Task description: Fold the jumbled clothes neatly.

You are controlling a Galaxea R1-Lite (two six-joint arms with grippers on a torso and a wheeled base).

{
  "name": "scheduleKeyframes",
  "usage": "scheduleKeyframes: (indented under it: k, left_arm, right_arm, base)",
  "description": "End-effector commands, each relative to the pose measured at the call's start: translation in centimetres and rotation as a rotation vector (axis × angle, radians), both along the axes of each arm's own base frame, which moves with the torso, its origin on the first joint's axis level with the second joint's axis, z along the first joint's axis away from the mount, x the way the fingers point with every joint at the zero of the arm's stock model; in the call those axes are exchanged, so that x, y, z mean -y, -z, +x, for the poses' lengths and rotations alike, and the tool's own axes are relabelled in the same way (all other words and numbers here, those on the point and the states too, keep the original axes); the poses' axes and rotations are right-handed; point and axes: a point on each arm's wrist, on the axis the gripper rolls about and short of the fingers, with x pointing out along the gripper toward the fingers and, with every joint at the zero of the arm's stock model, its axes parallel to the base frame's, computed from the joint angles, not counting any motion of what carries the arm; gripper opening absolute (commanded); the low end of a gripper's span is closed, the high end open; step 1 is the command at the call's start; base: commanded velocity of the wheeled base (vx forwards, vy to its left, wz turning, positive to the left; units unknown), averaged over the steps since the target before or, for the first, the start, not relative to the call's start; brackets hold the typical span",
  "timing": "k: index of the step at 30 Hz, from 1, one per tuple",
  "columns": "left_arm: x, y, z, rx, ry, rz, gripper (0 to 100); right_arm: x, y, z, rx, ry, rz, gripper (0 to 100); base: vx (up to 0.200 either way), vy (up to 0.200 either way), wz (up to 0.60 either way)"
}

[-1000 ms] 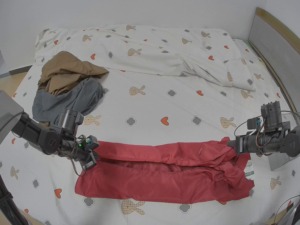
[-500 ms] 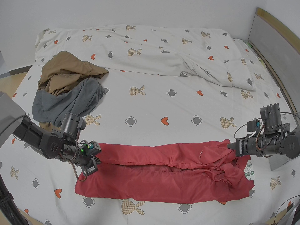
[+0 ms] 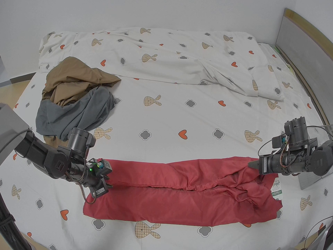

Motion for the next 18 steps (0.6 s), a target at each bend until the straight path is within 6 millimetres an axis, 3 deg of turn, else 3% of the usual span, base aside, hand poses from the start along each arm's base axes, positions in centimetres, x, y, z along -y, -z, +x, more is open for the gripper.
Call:
scheduleKeyframes:
  k: [1, 5, 11, 18]
  left_arm:
    - [-0.1, -0.5, -0.4, 0.011, 0.0, -0.005, 100]
    - [-0.1, -1.2, -1.1, 0.023, 0.006, -0.009, 100]
    - [0.2, -4.1, -2.4, 0.107, 0.017, -0.045, 100]
    - [0.4, -10.0, -3.0, 0.244, -0.11, -0.184, 100]
  right_arm:
    - [-0.1, 0.0, 0.1, 0.002, -0.004, 0.003, 100]
    - [-0.1, -0.9, -0.1, 0.032, -0.003, 0.01, 100]
    - [0.1, -2.4, -0.6, 0.087, -0.001, 0.024, 100]
    - [0.6, -3.0, 0.6, 0.105, 0.058, 0.067, 100]
  base:
    - [0.0, 0.0, 0.0]
    - [0.0, 0.0, 0.0]
    - [0.0, 0.0, 0.0]
    - [0.0, 0.0, 0.0]
